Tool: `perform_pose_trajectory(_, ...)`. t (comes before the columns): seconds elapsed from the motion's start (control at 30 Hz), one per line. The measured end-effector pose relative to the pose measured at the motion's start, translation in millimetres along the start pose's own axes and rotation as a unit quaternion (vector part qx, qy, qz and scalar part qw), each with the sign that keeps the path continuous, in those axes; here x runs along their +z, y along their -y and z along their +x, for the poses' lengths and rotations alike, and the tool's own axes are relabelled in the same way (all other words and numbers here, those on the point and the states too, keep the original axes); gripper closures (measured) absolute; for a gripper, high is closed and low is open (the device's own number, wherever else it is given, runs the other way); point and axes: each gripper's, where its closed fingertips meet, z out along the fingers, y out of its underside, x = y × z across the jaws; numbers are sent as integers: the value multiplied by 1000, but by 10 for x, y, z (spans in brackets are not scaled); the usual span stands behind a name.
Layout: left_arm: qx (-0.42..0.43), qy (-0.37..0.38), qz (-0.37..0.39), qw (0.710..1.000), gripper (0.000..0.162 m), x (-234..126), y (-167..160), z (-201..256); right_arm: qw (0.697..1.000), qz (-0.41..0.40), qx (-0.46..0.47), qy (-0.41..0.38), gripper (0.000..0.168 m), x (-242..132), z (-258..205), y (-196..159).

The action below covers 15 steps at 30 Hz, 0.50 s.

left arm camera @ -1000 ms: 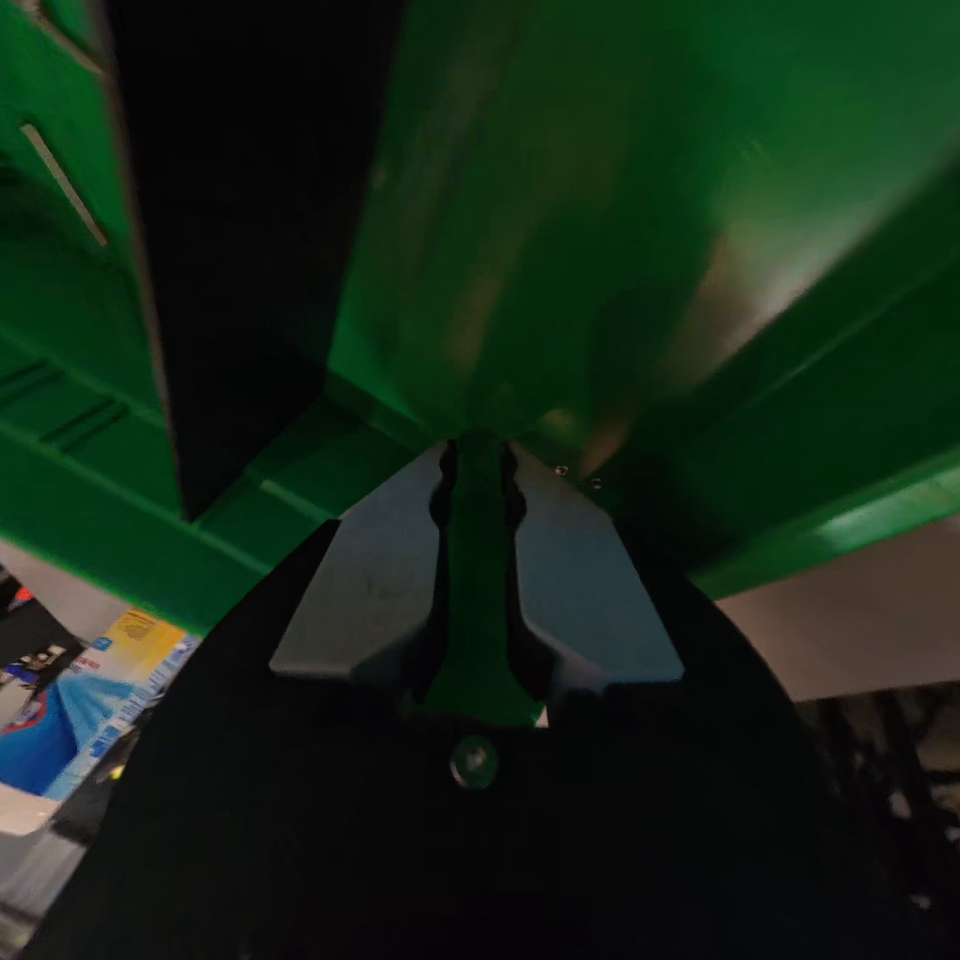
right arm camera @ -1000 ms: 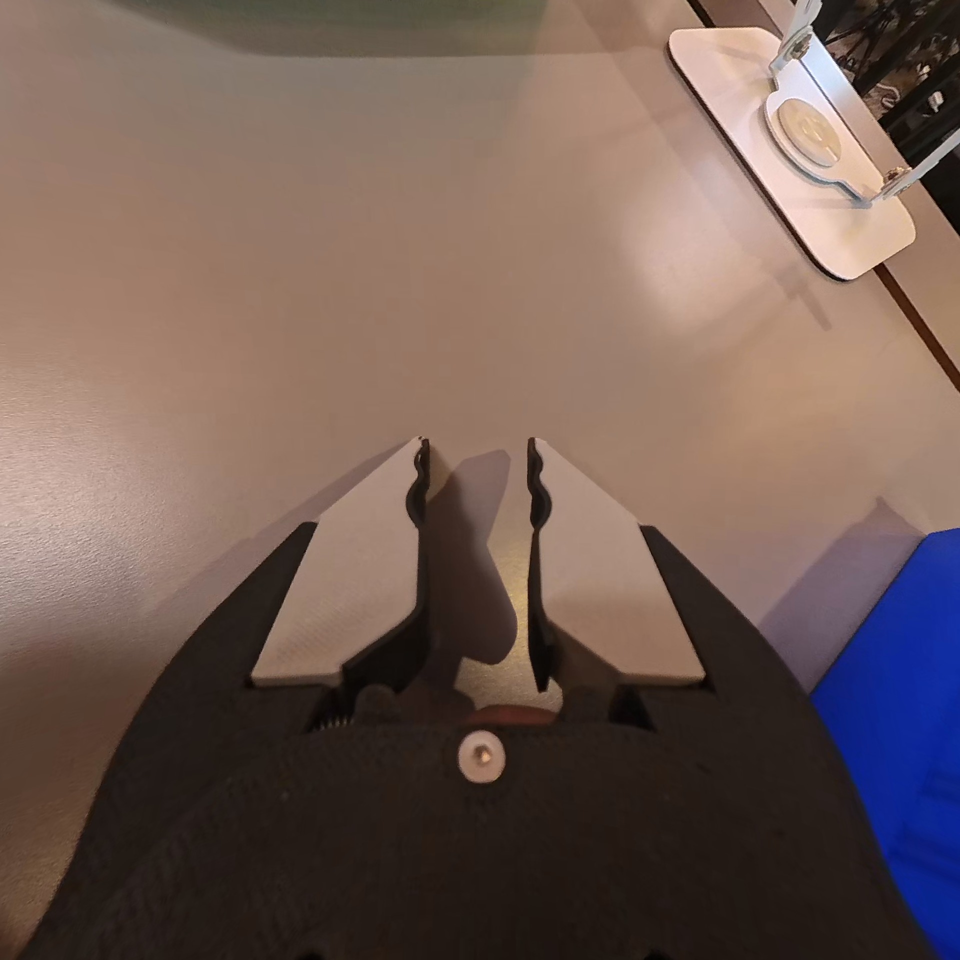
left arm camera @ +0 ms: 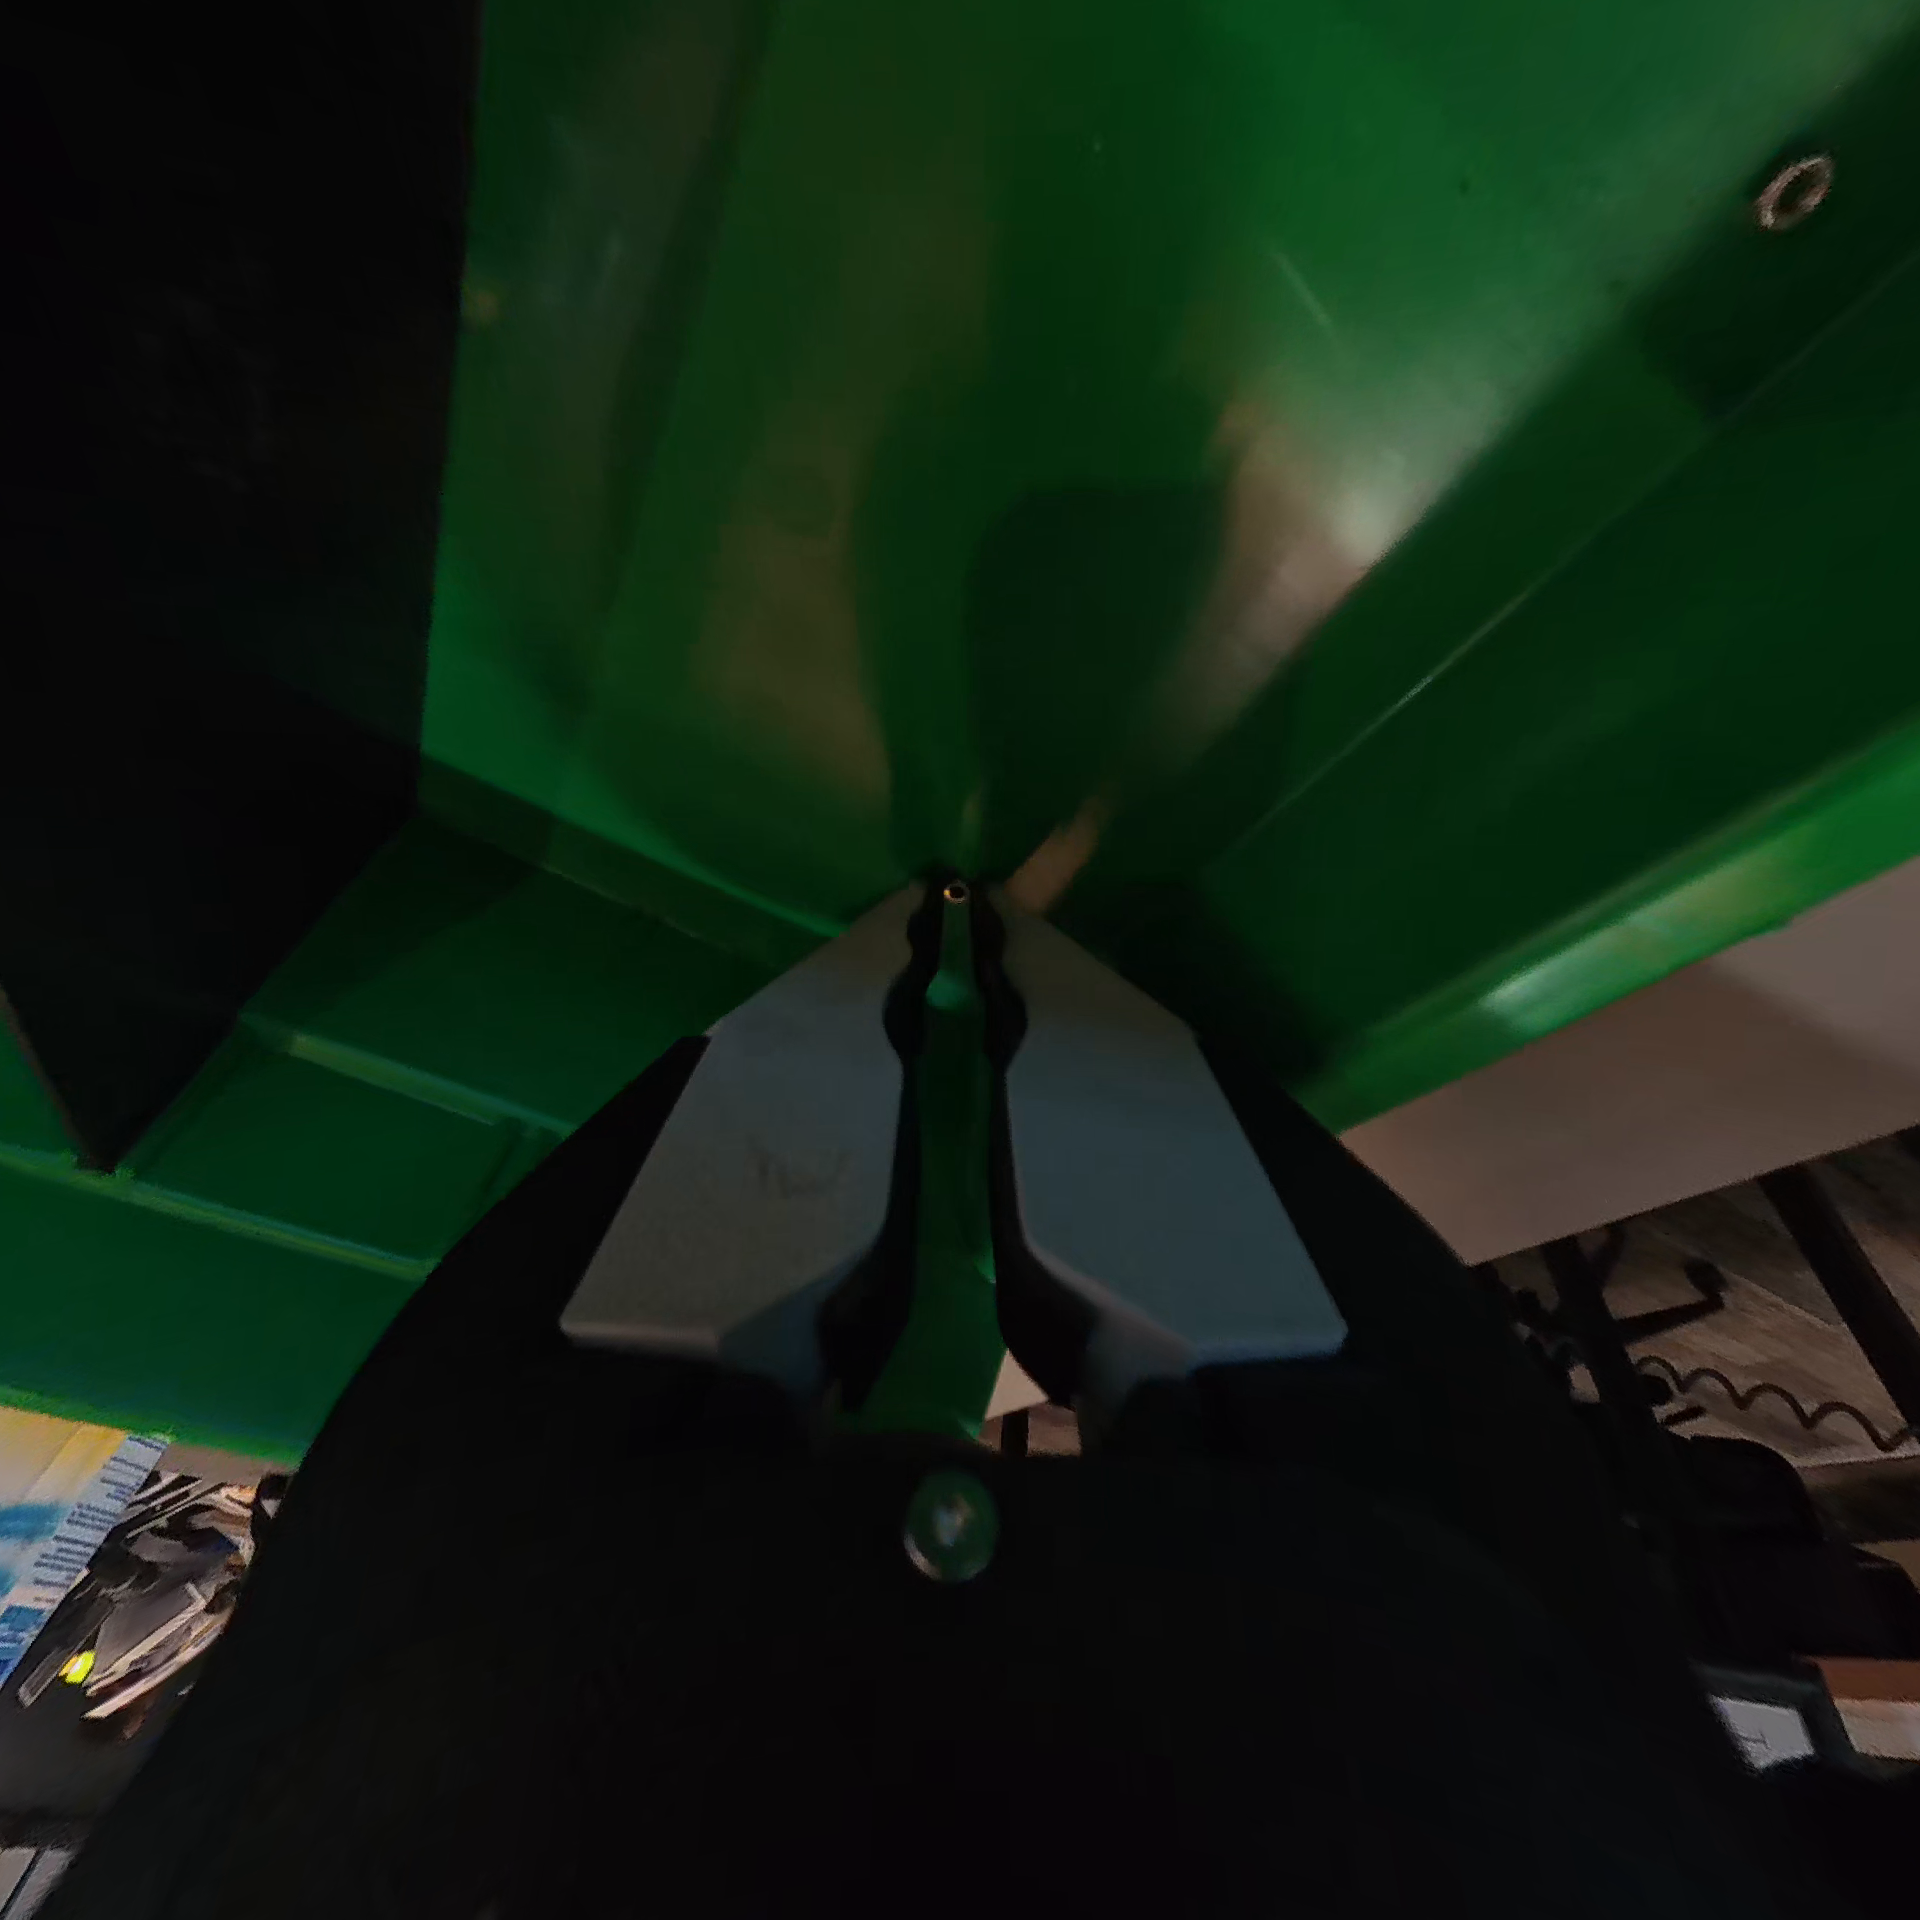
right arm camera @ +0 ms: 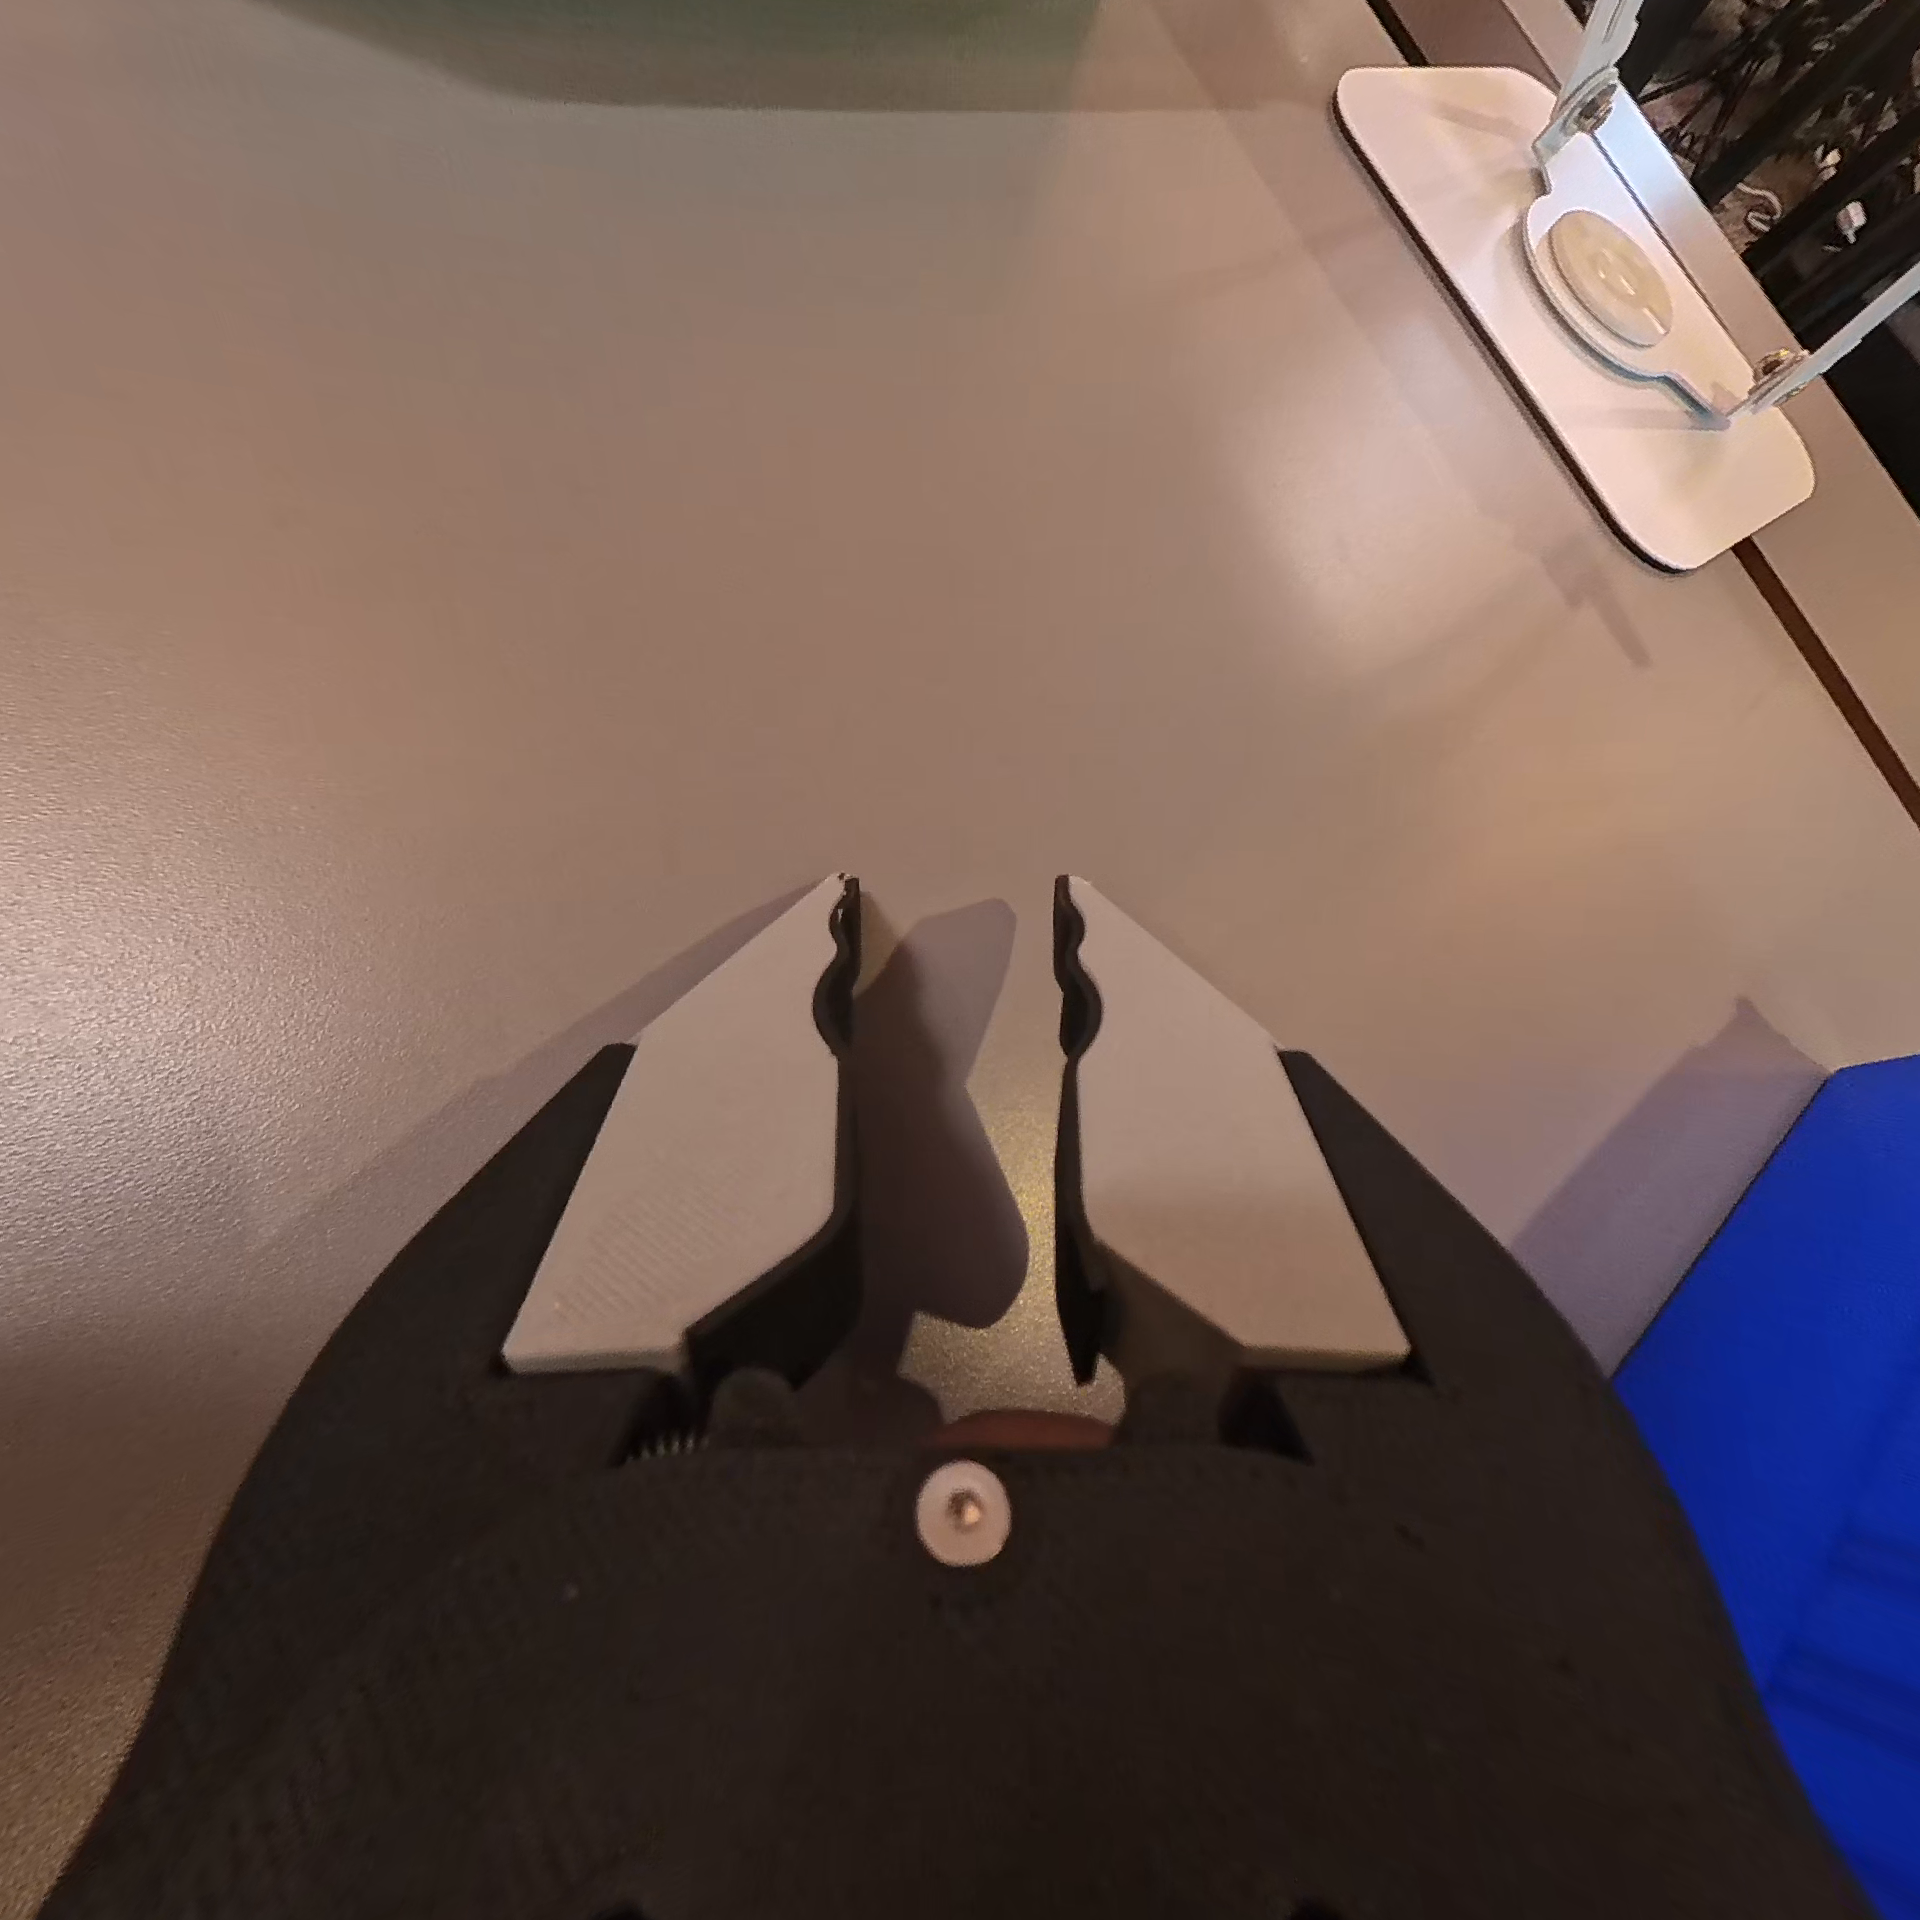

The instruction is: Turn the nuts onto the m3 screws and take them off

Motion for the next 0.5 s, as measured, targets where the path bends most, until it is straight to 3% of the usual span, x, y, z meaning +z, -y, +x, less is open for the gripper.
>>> perform_pose_trajectory(0.5,5,15,71,997,157,-88,312,-99,1000,0,-2,-1,134,-2,1,-1)
